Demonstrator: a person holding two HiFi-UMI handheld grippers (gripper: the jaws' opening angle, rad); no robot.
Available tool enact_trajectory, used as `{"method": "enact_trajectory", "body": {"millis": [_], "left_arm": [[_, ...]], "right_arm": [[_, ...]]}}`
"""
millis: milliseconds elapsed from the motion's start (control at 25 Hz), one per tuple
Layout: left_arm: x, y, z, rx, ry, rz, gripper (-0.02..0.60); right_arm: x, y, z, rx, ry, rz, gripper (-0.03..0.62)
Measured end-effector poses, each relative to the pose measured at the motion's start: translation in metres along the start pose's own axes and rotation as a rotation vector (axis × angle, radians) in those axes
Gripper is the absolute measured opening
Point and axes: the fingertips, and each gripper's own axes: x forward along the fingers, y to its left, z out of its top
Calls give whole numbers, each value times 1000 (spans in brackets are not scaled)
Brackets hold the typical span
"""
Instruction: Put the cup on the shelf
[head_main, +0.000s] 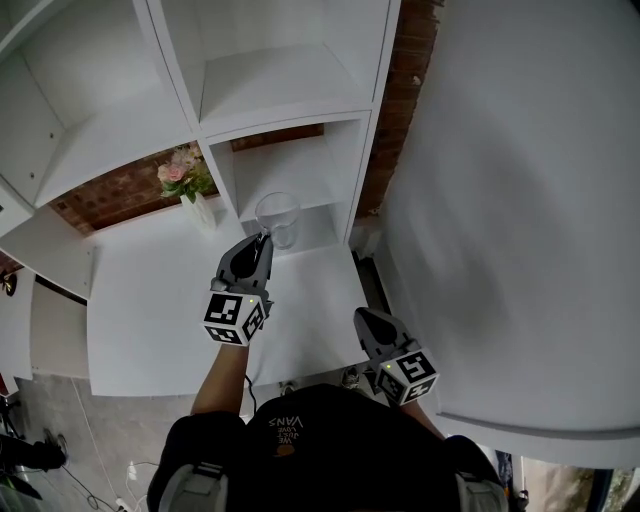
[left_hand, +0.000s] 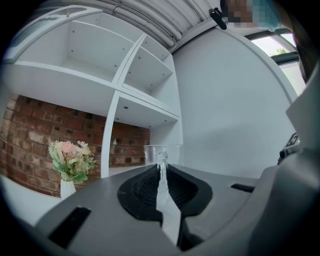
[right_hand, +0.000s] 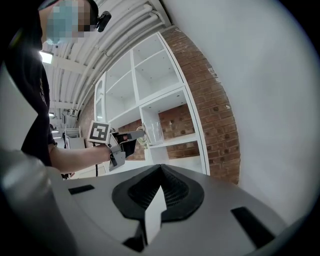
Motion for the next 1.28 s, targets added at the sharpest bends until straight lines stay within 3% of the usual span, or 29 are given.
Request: {"method": "enact_trajectory", "body": {"millis": [400, 1280], "left_arm": [[43, 18, -4, 14, 0, 60, 28], [93, 30, -12, 18, 30, 138, 29]], "right_arm": [[9, -37, 9, -19, -7, -2, 0], [30, -57, 12, 5, 21, 57, 0]]}}
